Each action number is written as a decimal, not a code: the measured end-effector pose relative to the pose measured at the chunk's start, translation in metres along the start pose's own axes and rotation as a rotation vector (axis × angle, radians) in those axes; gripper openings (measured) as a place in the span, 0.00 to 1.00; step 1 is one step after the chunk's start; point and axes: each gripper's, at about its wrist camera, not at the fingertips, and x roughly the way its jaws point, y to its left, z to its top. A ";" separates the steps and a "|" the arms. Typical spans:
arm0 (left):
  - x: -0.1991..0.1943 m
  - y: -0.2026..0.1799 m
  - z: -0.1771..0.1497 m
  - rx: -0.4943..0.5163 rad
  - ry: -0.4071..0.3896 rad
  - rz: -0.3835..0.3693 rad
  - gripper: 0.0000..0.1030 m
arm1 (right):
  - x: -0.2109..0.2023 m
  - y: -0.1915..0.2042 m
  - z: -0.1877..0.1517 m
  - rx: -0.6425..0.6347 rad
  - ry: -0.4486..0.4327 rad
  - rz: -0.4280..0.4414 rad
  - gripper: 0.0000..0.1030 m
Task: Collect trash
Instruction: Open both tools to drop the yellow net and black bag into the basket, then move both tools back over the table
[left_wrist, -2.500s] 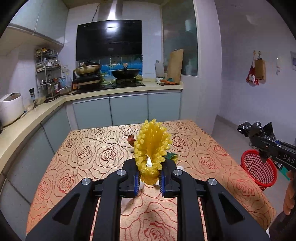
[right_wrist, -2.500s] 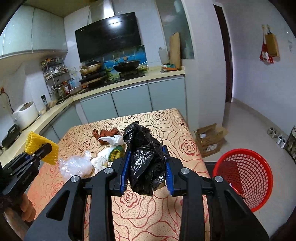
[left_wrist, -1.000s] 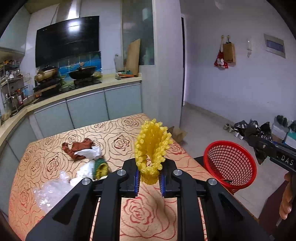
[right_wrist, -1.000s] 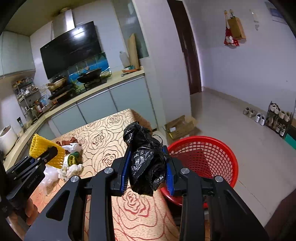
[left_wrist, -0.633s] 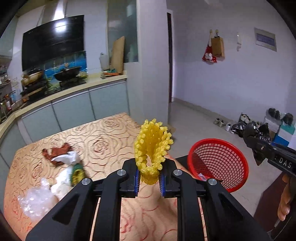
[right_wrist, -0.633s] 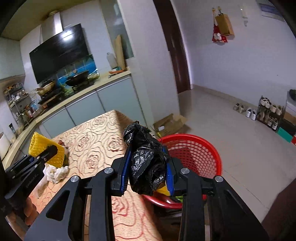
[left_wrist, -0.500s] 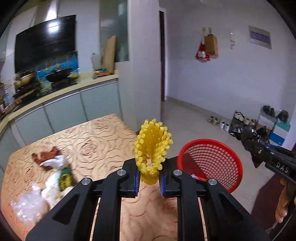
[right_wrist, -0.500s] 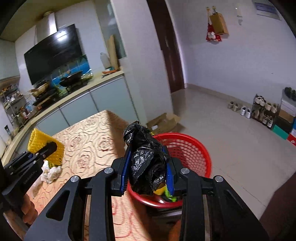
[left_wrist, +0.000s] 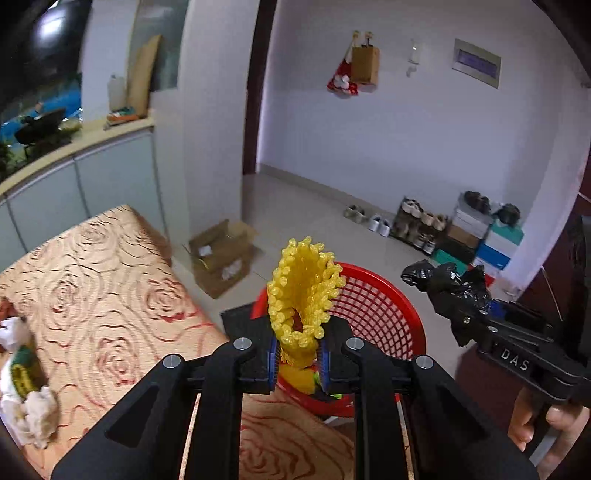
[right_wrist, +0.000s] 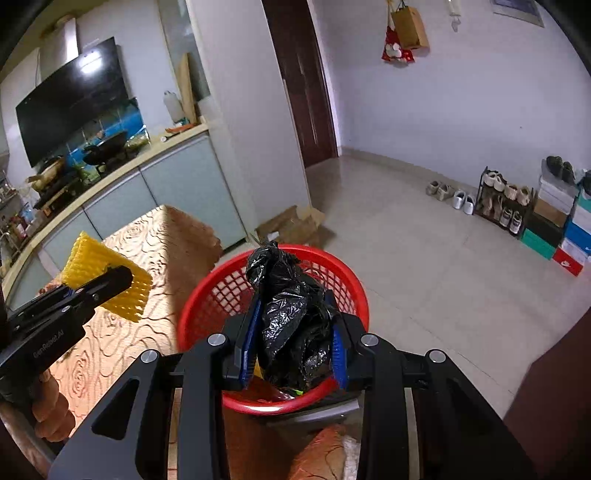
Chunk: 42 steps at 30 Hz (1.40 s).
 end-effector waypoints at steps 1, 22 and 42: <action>0.005 -0.001 -0.001 0.002 0.008 -0.006 0.15 | 0.003 -0.001 0.000 0.001 0.006 -0.003 0.31; 0.059 -0.011 0.003 0.012 0.100 -0.055 0.23 | 0.058 -0.003 -0.009 -0.042 0.109 0.027 0.36; 0.026 -0.002 0.009 -0.019 0.019 0.000 0.56 | 0.039 -0.006 -0.005 0.006 0.056 0.033 0.67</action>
